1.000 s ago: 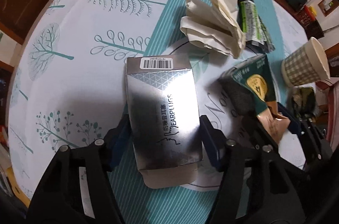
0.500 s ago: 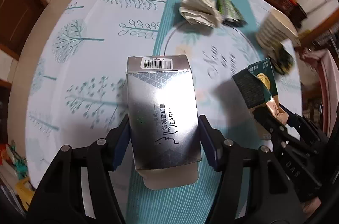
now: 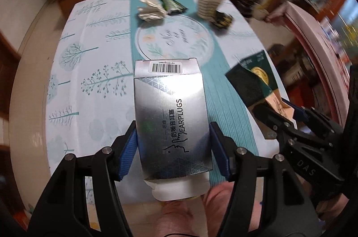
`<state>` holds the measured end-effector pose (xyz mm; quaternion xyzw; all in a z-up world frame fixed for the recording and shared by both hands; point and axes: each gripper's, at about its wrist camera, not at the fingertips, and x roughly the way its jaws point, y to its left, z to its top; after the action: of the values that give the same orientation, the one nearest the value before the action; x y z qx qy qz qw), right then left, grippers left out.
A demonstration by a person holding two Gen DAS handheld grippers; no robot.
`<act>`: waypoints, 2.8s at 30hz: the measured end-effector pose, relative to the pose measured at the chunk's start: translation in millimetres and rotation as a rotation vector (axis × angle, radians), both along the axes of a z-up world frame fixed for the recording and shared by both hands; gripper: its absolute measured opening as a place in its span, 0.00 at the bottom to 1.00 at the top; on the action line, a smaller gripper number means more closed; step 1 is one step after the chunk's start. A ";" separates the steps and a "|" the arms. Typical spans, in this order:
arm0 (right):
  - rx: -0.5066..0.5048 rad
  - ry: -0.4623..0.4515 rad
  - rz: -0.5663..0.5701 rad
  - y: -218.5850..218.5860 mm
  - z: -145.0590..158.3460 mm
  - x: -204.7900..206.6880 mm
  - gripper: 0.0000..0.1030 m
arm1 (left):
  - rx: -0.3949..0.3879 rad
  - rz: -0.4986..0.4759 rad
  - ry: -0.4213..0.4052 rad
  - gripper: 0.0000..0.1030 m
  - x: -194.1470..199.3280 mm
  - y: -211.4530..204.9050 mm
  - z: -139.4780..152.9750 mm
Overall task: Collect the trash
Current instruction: 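Carry the earplug box and milk carton over the black bin with both grippers, then open both grippers over the bin, dropping the box and carton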
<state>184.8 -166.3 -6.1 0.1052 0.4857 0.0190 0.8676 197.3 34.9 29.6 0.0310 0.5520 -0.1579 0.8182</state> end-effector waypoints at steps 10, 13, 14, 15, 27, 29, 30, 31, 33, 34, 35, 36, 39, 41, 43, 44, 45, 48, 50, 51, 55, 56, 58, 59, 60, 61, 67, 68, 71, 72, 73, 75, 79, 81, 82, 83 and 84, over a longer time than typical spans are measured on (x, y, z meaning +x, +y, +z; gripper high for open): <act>0.010 0.014 -0.014 35.4 10.3 -114.8 0.52 | -0.017 -0.078 0.012 0.57 -85.1 16.1 9.6; 0.008 0.021 -0.008 40.1 10.4 -140.4 0.52 | -0.026 -0.079 0.006 0.57 -107.2 20.3 13.5; 0.002 0.026 -0.001 42.0 10.1 -148.2 0.52 | -0.028 -0.077 0.003 0.57 -114.2 20.9 14.7; -0.005 0.032 0.010 44.5 9.5 -157.3 0.52 | -0.036 -0.074 0.001 0.57 -124.8 22.4 16.0; 0.040 0.088 0.015 51.3 -25.0 -260.6 0.52 | -0.029 -0.033 0.087 0.57 -222.7 25.5 -24.2; 0.076 0.121 -0.007 47.1 -41.6 -275.9 0.52 | -0.026 -0.030 0.104 0.57 -233.4 25.2 -33.7; 0.085 0.136 -0.012 45.2 -49.1 -280.5 0.52 | -0.023 -0.028 0.111 0.57 -238.2 24.4 -38.5; 0.094 0.157 -0.015 43.9 -58.9 -287.0 0.52 | -0.017 -0.027 0.117 0.57 -243.1 23.3 -44.0; 0.104 0.187 -0.016 42.8 -74.9 -294.9 0.52 | -0.012 -0.025 0.133 0.57 -251.6 20.8 -55.8; 0.108 0.201 -0.017 41.3 -83.1 -297.4 0.52 | -0.009 -0.024 0.140 0.57 -253.2 19.7 -61.1; 0.117 0.221 -0.024 39.5 -94.7 -301.7 0.52 | -0.006 -0.025 0.148 0.57 -254.9 18.6 -67.1; 0.123 0.233 -0.030 37.3 -103.1 -302.4 0.52 | -0.002 -0.027 0.157 0.57 -257.1 16.8 -74.4; 0.146 0.274 -0.061 29.7 -134.5 -303.8 0.52 | 0.015 -0.044 0.187 0.57 -260.8 8.8 -103.8; 0.157 0.297 -0.083 24.0 -158.6 -300.5 0.52 | 0.027 -0.057 0.204 0.57 -261.5 3.7 -124.4; 0.171 0.325 -0.114 17.5 -187.8 -298.1 0.52 | 0.042 -0.073 0.227 0.57 -260.6 -2.5 -153.1; 0.177 0.350 -0.138 13.2 -208.6 -295.6 0.52 | 0.049 -0.078 0.242 0.57 -259.5 -5.5 -169.9; 0.183 0.367 -0.156 9.9 -224.7 -293.3 0.52 | 0.051 -0.081 0.254 0.57 -257.9 -7.6 -183.2; 0.184 0.414 -0.202 0.4 -271.3 -282.7 0.52 | 0.057 -0.085 0.300 0.57 -248.4 -14.1 -233.1; 0.184 0.436 -0.221 -3.6 -299.6 -275.9 0.52 | 0.059 -0.084 0.316 0.57 -240.6 -17.5 -258.1; 0.180 0.447 -0.229 -5.6 -313.4 -272.4 0.52 | 0.058 -0.085 0.330 0.57 -234.6 -20.0 -274.9; 0.188 0.479 -0.246 -8.8 -357.9 -257.5 0.53 | 0.070 -0.088 0.348 0.58 -218.0 -27.9 -321.3; 0.186 0.483 -0.246 -9.3 -368.1 -253.3 0.53 | 0.071 -0.088 0.351 0.59 -214.3 -29.8 -332.9; 0.184 0.494 -0.244 -9.0 -389.0 -246.2 0.53 | 0.074 -0.089 0.353 0.60 -209.5 -34.9 -351.1; 0.186 0.500 -0.248 -8.6 -401.1 -243.1 0.53 | 0.081 -0.090 0.351 0.61 -205.4 -36.6 -360.0; 0.192 0.504 -0.251 -9.1 -408.9 -241.7 0.54 | 0.085 -0.094 0.352 0.62 -201.2 -37.1 -366.3; 0.202 0.513 -0.253 -10.2 -418.8 -237.7 0.54 | 0.094 -0.102 0.357 0.62 -199.5 -38.2 -374.4; 0.235 0.537 -0.286 -11.9 -449.8 -232.3 0.77 | 0.138 -0.136 0.358 0.80 -187.5 -41.9 -395.5; 0.243 0.536 -0.290 -11.8 -451.5 -231.7 0.77 | 0.142 -0.137 0.355 0.83 -186.6 -40.7 -396.3; 0.240 0.539 -0.289 -12.2 -451.8 -231.3 0.84 | 0.138 -0.123 0.363 0.83 -181.3 -34.7 -396.2; 0.238 0.540 -0.286 -11.9 -451.9 -230.1 0.84 | 0.135 -0.115 0.366 0.83 -180.8 -34.1 -395.2; 0.239 0.540 -0.284 -11.1 -450.2 -228.8 0.84 | 0.130 -0.107 0.367 0.83 -180.0 -32.5 -393.6; 0.241 0.534 -0.279 -9.8 -444.7 -226.0 0.84 | 0.123 -0.095 0.366 0.83 -177.8 -28.1 -389.3; 0.237 0.516 -0.269 -13.5 -427.2 -227.4 0.84 | 0.104 -0.068 0.366 0.83 -180.6 -24.1 -370.1; 0.241 0.504 -0.266 -14.4 -414.3 -227.7 0.84 | 0.093 -0.056 0.367 0.83 -183.7 -20.2 -358.8; 0.241 0.499 -0.265 -15.5 -407.3 -229.2 0.84 | 0.086 -0.051 0.366 0.83 -185.8 -19.2 -352.0; 0.239 0.492 -0.265 -15.8 -400.4 -229.7 0.84 | 0.083 -0.048 0.364 0.83 -187.6 -17.8 -346.5; 0.238 0.483 -0.263 -16.9 -391.0 -231.0 0.84 | 0.079 -0.045 0.362 0.83 -189.5 -17.2 -339.7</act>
<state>-46.3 -183.2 -397.1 0.2699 0.6547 -0.0625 0.7033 7.8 17.8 -310.0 0.0466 0.6951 -0.1571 0.7000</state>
